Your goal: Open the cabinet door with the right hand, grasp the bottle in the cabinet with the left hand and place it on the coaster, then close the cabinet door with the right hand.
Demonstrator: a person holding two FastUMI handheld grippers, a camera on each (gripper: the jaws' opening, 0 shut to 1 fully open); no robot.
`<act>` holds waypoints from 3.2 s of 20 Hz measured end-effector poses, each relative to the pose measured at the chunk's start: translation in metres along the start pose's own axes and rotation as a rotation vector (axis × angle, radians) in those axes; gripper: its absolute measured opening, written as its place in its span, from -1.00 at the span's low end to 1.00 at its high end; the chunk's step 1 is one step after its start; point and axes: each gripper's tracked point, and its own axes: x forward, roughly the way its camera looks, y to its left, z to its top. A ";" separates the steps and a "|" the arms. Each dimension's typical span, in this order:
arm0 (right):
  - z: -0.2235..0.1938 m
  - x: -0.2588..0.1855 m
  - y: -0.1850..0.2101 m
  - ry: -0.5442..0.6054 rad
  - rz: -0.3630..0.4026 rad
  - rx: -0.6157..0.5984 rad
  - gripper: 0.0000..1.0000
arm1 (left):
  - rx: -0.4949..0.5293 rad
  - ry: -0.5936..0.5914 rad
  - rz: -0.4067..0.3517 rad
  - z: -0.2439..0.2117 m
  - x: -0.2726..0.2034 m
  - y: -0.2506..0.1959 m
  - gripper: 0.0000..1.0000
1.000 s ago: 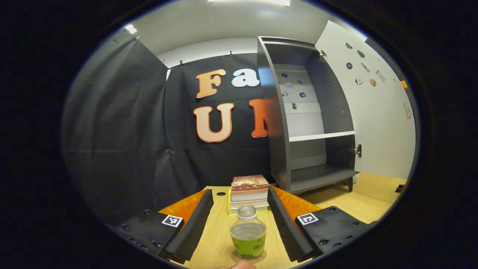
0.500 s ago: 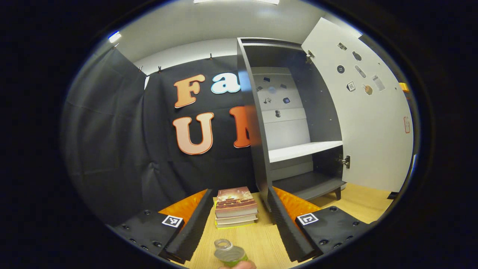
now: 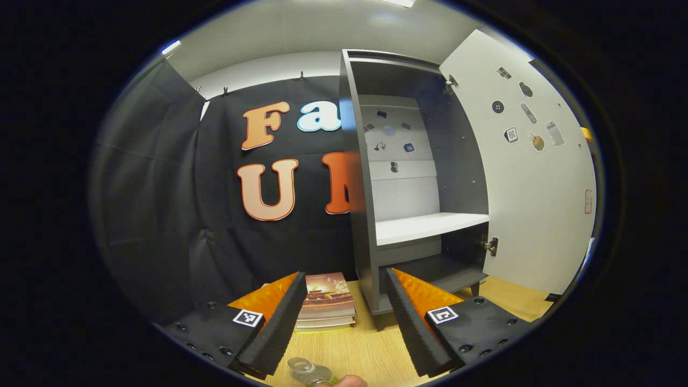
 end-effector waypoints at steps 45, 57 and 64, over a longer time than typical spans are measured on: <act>-0.058 0.144 0.171 0.143 0.361 -0.116 0.45 | -0.063 -0.105 0.110 0.048 0.000 0.127 0.92; -0.080 0.182 0.177 0.207 0.296 -0.112 0.45 | -0.075 -0.121 0.101 0.055 0.005 0.129 0.91; -0.084 0.190 0.180 0.226 0.235 -0.126 0.46 | -0.078 -0.115 0.101 0.072 0.011 0.124 0.90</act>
